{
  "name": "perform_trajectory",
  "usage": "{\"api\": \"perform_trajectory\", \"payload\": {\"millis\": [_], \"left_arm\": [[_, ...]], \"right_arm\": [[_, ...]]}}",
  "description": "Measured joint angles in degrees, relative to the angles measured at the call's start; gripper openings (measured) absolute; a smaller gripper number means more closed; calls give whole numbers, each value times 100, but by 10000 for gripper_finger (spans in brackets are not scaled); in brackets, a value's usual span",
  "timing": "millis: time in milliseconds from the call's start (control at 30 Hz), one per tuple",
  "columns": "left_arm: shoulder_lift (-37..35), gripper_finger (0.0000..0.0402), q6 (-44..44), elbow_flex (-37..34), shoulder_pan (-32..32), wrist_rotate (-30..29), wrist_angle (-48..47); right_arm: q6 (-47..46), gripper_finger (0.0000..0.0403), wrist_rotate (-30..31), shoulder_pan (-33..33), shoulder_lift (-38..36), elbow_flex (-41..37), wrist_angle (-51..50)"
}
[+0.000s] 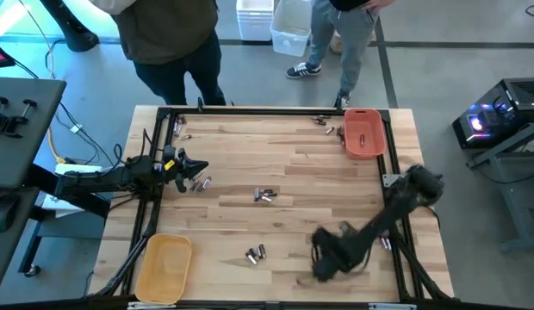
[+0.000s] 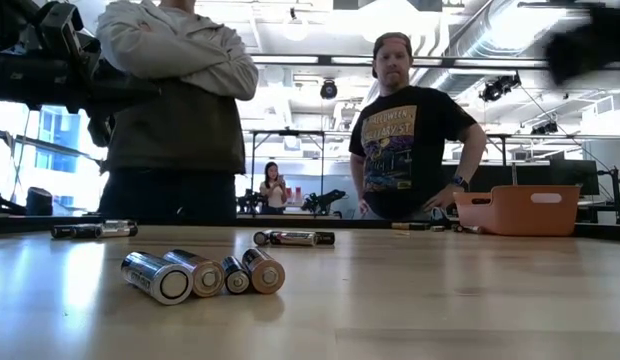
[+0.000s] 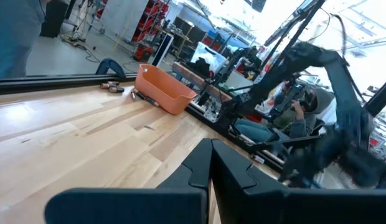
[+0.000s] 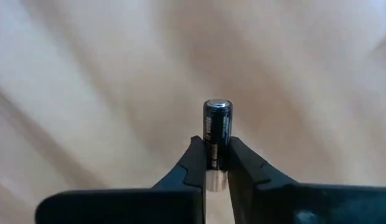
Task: Sort batteries
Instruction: Put the black battery into the orange bin
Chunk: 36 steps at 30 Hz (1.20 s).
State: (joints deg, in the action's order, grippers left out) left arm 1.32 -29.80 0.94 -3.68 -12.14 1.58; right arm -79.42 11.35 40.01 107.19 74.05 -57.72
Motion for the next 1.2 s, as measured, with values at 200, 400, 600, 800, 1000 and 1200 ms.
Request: {"api": "perform_trajectory", "payload": {"millis": [200, 400, 600, 800, 1000, 1200], "left_arm": [[1, 0, 0, -1, 0, 0, 0], [2, 0, -2, 1, 0, 0, 0], [2, 0, -2, 1, 1, 0, 0], [2, 0, 0, -1, 2, 0, 0], [2, 0, 0, 0, 0, 0, 0], [2, 0, 0, -1, 0, 0, 0]], "right_arm": [[492, 18, 1446, -1399, -1037, 6, -1309], [1492, 18, 2377, -3751, -1737, 4, -1803], [2081, 18, 2451, -6032, -1831, -171, -1763], [2349, 18, 1993, -7272, -1842, -924, -1342], [2574, 44, 1729, -7814, -1842, -1368, -918], [2558, 118, 1501, -7977, -1843, -1569, -889]]}}
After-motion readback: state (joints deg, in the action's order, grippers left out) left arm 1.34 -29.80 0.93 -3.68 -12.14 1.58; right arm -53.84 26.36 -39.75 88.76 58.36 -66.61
